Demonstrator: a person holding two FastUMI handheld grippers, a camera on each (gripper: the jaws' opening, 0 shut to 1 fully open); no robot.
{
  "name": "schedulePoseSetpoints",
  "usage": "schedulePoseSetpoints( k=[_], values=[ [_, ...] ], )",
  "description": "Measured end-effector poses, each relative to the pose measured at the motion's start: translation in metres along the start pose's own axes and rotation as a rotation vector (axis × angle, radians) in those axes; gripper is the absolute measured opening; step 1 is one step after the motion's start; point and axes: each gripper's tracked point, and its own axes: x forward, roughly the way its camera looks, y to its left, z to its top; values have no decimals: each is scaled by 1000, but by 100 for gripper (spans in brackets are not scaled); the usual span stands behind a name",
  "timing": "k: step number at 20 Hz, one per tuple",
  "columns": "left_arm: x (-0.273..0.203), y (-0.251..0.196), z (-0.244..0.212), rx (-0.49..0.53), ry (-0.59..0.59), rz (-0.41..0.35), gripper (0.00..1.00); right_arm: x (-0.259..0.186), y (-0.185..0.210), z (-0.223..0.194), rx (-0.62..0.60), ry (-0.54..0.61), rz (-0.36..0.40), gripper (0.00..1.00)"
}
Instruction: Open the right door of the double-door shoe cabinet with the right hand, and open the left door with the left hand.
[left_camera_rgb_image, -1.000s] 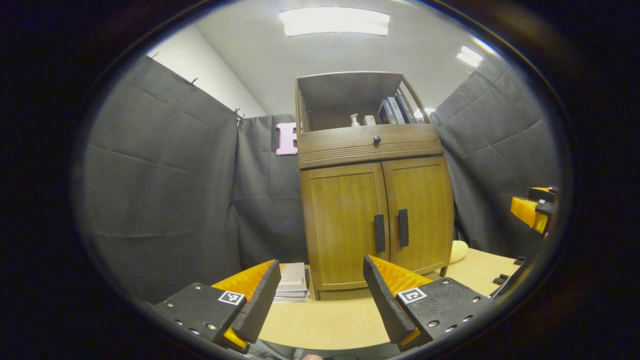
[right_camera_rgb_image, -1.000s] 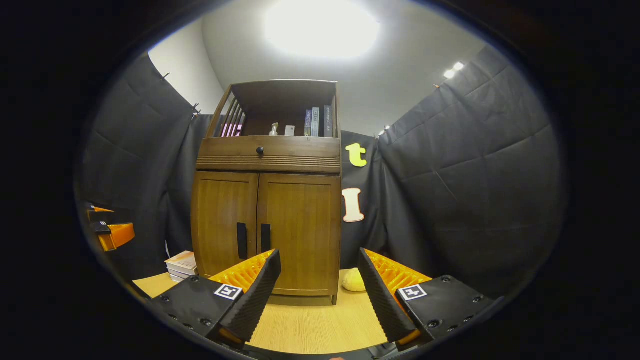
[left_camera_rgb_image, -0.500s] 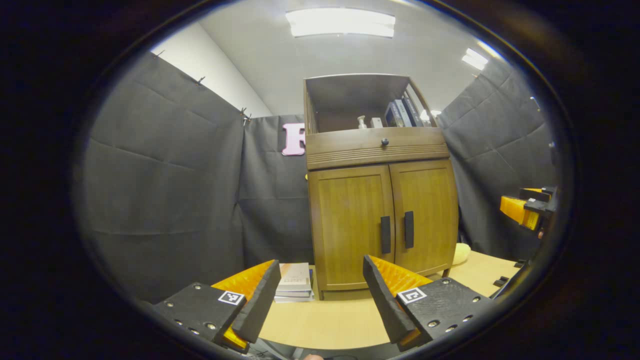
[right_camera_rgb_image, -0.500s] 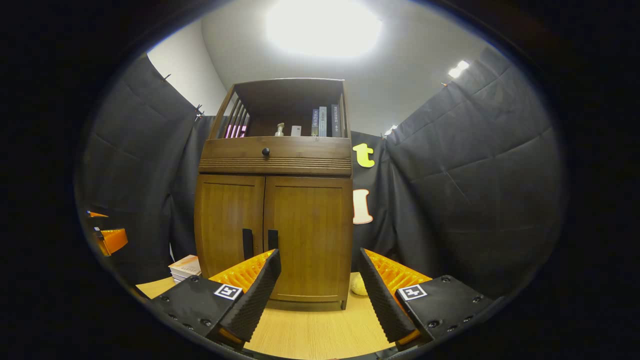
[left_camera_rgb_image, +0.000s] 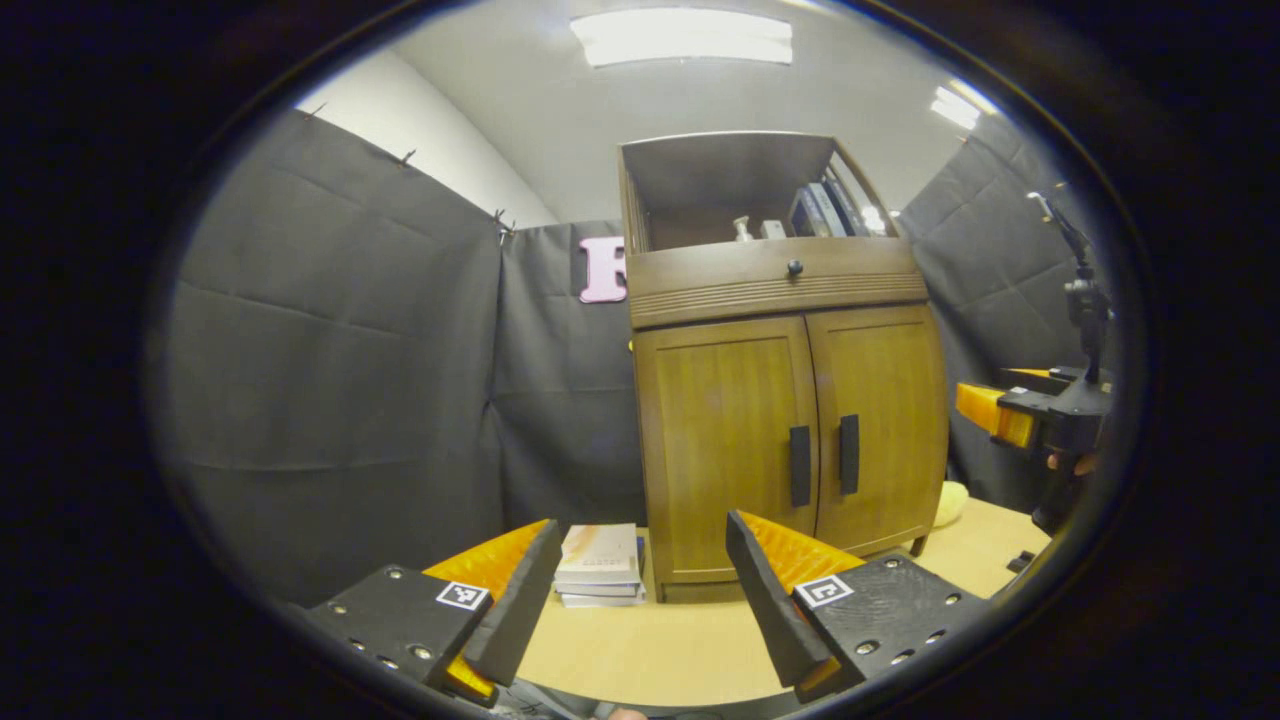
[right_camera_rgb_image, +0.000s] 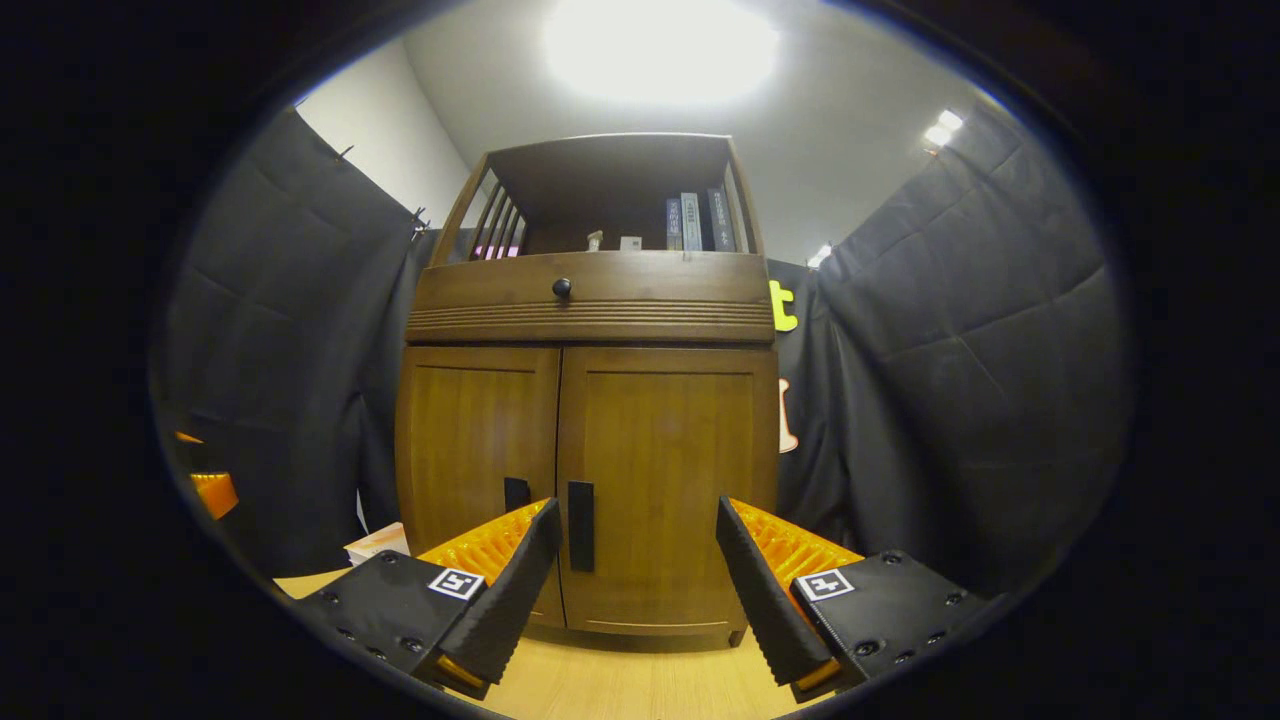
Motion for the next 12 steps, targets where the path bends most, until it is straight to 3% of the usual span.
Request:
schedulePoseSetpoints(
  k=[12],
  values=[
    [46, 38, -7, 18, 14, 128, 96, 116, 38, -48, 35, 73, 81, 97]
  ],
)
